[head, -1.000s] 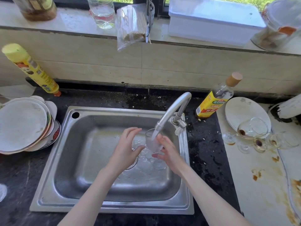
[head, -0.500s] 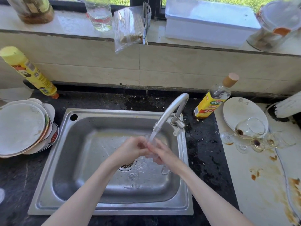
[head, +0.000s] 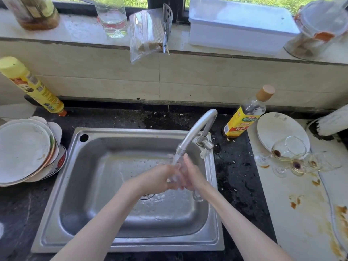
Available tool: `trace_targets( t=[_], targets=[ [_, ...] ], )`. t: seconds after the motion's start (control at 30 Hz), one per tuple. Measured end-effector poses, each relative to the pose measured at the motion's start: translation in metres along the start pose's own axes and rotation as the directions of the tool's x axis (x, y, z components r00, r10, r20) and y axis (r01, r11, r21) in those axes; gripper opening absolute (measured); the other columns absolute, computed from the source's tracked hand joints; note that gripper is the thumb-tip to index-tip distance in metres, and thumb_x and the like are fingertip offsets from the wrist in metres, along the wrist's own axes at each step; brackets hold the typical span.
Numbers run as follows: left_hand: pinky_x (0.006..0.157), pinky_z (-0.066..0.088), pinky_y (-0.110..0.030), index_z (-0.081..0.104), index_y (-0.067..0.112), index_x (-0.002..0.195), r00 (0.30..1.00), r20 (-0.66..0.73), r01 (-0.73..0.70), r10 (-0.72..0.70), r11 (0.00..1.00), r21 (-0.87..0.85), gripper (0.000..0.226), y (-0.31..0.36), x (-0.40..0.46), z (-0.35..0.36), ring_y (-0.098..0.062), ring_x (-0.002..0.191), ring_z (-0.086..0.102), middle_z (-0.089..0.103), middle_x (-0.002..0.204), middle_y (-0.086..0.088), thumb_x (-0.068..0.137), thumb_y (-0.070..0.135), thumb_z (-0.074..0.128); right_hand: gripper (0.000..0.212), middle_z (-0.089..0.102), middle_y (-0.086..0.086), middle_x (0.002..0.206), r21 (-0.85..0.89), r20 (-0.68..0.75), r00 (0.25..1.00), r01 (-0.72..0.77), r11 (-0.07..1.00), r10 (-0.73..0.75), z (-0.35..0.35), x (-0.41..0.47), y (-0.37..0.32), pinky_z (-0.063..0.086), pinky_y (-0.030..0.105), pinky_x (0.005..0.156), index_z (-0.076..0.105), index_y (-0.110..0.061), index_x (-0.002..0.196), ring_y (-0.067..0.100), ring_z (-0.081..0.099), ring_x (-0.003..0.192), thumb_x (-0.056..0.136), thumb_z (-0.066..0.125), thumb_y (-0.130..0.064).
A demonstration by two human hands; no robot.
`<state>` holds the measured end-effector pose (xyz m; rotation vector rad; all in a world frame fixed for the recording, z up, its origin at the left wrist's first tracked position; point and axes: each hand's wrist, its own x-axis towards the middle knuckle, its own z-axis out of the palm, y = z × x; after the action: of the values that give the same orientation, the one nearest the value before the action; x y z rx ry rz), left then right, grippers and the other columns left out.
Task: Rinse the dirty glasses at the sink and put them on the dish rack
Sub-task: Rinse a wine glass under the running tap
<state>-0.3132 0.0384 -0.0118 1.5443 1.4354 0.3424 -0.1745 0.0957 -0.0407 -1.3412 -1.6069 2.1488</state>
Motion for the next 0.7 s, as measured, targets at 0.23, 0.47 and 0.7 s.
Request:
trace_targets(
  t=[0.23,0.47,0.7],
  targets=[
    [0.051,0.040,-0.017,0.057,0.010,0.071,0.928,-0.335,0.074,-0.162,0.963,-0.261,0.020,-0.001,-0.003,0.003,0.002,0.049,0.046,0.056,0.058,0.009,0.073,0.012,0.077,0.048,0.056,-0.007,0.078,-0.033,0.043,0.998,0.041,0.999,-0.039,0.001,-0.006,0.007,0.032,0.014,0.048,0.050,-0.022,0.122,0.000,0.045,0.050,0.088,0.047,-0.055],
    [0.057,0.038,-0.007,0.069,0.015,0.071,0.991,-0.091,0.078,-0.100,0.971,-0.226,0.012,-0.001,-0.010,-0.002,0.006,0.055,0.053,0.064,0.063,0.013,0.073,0.005,0.075,0.069,0.057,-0.009,0.049,-0.052,-0.003,0.999,-0.054,0.997,0.054,0.005,-0.001,0.009,0.032,0.009,0.039,0.067,-0.020,0.085,-0.005,0.047,0.038,0.097,0.009,-0.055],
    [0.067,0.047,-0.019,0.060,0.024,0.080,0.981,-0.185,0.030,-0.064,0.982,-0.185,0.017,-0.007,-0.004,0.002,0.004,0.068,0.057,0.065,0.076,0.009,0.078,0.013,0.072,0.052,0.065,0.000,0.078,-0.032,-0.019,1.000,-0.010,0.999,0.009,0.007,-0.003,-0.005,0.036,0.013,0.044,0.060,-0.016,0.111,0.003,0.055,0.052,0.094,0.033,-0.057]
  ],
)
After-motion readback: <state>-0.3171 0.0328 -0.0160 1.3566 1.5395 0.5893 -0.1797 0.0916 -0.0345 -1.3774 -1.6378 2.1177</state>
